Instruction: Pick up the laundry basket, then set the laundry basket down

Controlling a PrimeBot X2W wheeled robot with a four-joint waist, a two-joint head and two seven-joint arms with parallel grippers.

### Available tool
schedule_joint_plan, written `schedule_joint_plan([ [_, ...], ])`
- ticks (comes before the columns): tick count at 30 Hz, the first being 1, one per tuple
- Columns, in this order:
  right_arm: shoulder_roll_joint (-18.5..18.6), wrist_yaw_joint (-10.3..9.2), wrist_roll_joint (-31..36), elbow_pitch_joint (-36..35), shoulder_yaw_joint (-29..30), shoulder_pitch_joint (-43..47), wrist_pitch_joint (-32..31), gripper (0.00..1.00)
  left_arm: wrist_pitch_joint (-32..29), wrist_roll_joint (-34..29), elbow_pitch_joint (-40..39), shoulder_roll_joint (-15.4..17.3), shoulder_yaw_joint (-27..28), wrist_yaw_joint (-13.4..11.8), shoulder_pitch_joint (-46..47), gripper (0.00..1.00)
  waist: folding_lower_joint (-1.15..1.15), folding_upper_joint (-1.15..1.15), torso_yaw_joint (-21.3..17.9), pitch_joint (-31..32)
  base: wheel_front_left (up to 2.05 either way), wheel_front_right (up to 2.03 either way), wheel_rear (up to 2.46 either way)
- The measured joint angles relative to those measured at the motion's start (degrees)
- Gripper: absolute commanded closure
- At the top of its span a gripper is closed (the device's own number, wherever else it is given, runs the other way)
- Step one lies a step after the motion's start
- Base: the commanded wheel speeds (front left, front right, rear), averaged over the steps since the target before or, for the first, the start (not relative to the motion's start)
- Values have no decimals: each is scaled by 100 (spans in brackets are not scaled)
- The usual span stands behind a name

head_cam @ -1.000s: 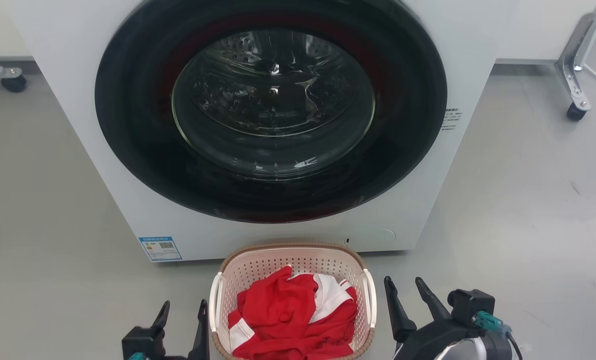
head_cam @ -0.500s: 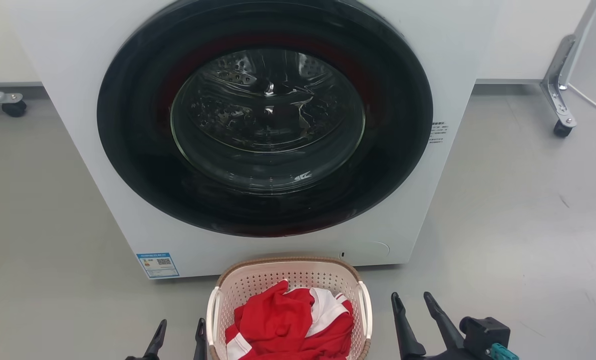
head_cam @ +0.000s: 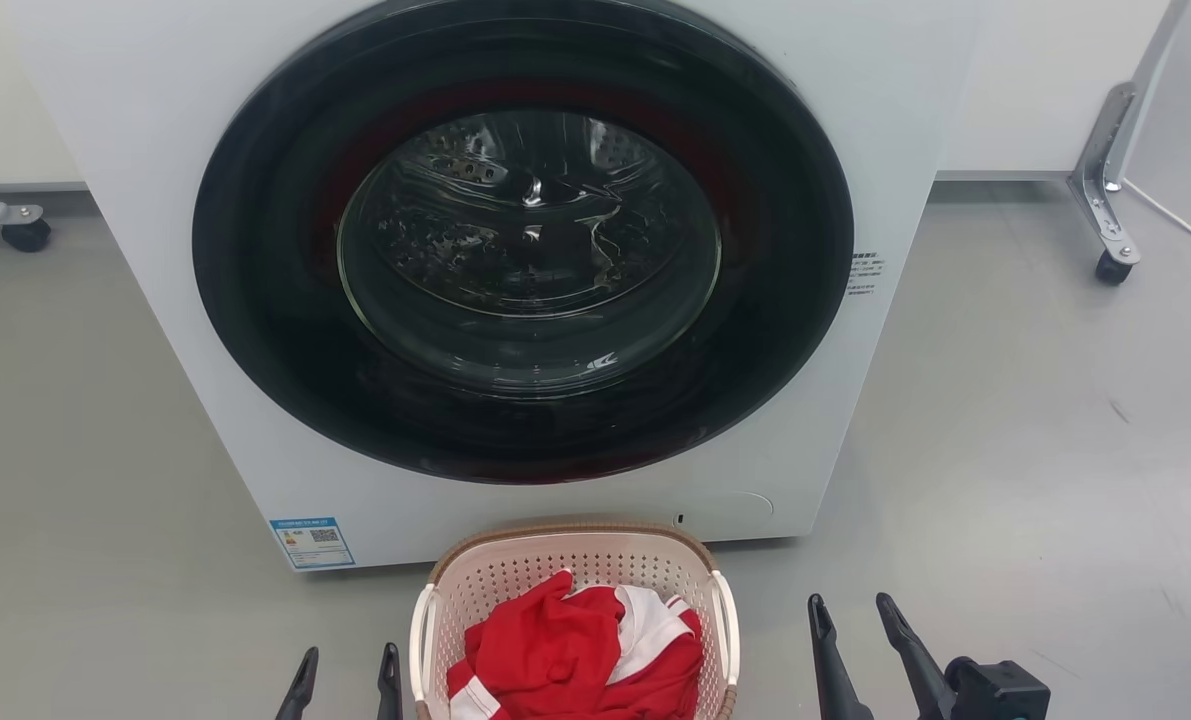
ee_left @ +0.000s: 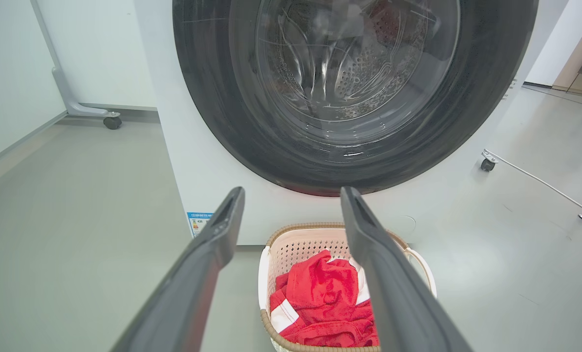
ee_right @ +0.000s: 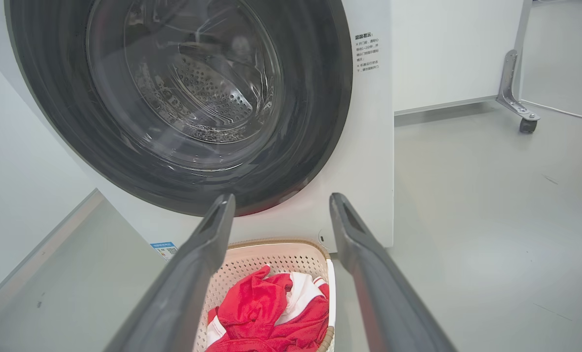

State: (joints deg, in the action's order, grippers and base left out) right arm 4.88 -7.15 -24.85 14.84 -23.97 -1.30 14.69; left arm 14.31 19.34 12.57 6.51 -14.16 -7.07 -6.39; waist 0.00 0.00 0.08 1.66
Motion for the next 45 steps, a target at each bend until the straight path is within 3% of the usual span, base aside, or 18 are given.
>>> schedule_joint_plan([
  [26,-112,0,421,-350,338,214,0,0,0,-341,-348,-75,221,-5,-111,0,0,0,41,-19,0,0,0],
  [27,-113,0,422,-353,347,215,0,100,0,-342,-355,-76,229,-5,-112,100,0,0,41,-22,0,0,0],
  [39,-118,71,141,-59,492,389,-104,100,-121,-63,-31,-119,302,60,-175,100,0,0,37,-36,0,0,0],
  [45,-123,164,-386,-49,669,352,-249,100,-266,486,7,-132,426,160,-131,100,0,0,34,-46,0,0,0],
])
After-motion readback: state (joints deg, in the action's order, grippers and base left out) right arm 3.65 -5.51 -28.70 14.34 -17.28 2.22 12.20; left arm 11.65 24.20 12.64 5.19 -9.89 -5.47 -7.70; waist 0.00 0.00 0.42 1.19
